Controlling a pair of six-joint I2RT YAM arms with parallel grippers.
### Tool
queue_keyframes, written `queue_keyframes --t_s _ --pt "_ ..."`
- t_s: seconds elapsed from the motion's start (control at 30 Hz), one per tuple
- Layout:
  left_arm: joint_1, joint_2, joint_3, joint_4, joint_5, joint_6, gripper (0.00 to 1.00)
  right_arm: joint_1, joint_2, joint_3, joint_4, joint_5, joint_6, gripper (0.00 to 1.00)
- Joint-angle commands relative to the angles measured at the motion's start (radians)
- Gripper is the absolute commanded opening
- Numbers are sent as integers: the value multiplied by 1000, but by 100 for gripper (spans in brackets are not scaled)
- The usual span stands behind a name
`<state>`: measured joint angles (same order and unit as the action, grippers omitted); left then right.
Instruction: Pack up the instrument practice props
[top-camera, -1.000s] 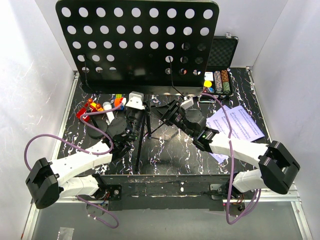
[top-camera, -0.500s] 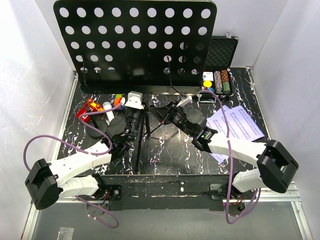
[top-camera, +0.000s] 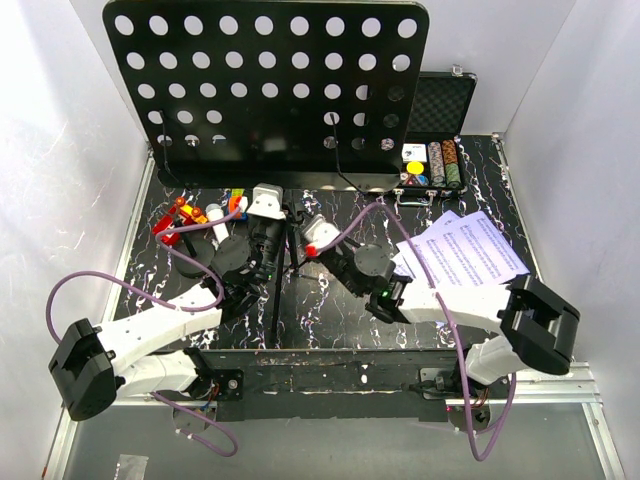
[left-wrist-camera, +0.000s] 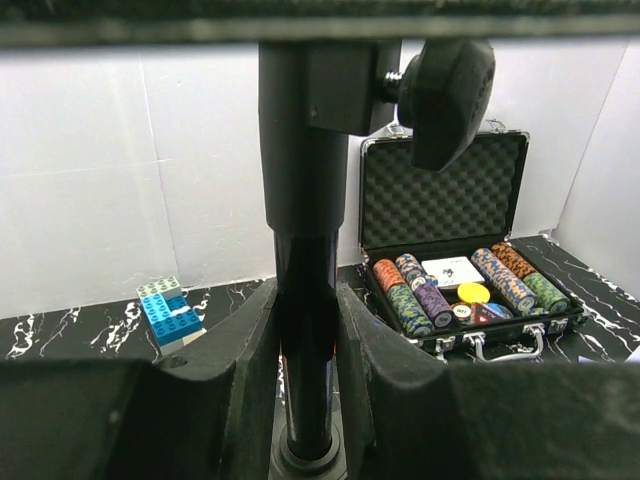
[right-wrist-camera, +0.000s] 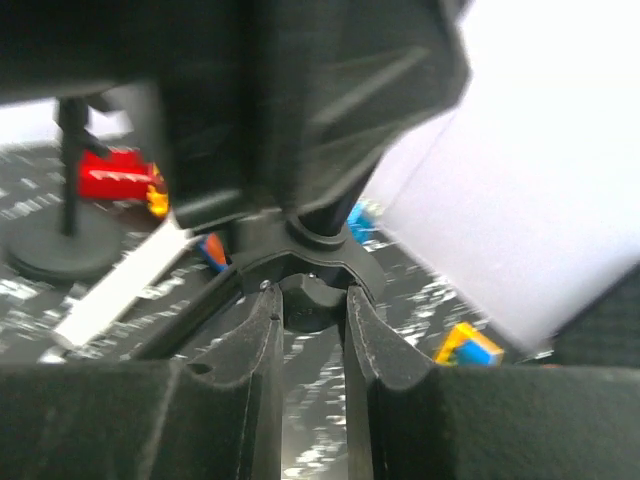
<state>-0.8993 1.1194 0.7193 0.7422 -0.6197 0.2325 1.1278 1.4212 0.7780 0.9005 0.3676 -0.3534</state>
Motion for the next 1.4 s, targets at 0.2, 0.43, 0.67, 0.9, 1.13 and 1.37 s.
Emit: queue_keyframes --t_s 0.2,0.43,0.67,0.9,1.13,1.37 --pt "8 26 -64 -142 -58 4 0 142 81 -91 322 -48 -904 1" --pt "8 39 -69 -139 -66 -1 0 199 47 -63 377 152 -839 19" --pt "8 19 -41 -190 -52 -27 0 228 -276 41 -272 211 -261 82" --pt "8 -12 -63 -286 -6 -105 0 228 -531 -55 -646 183 293 82" --pt "10 -176 -159 -409 -34 -225 0 211 -669 -247 -713 232 642 82" --pt "10 -279 -178 -510 -3 -301 0 17 -645 -293 -583 82 718 83"
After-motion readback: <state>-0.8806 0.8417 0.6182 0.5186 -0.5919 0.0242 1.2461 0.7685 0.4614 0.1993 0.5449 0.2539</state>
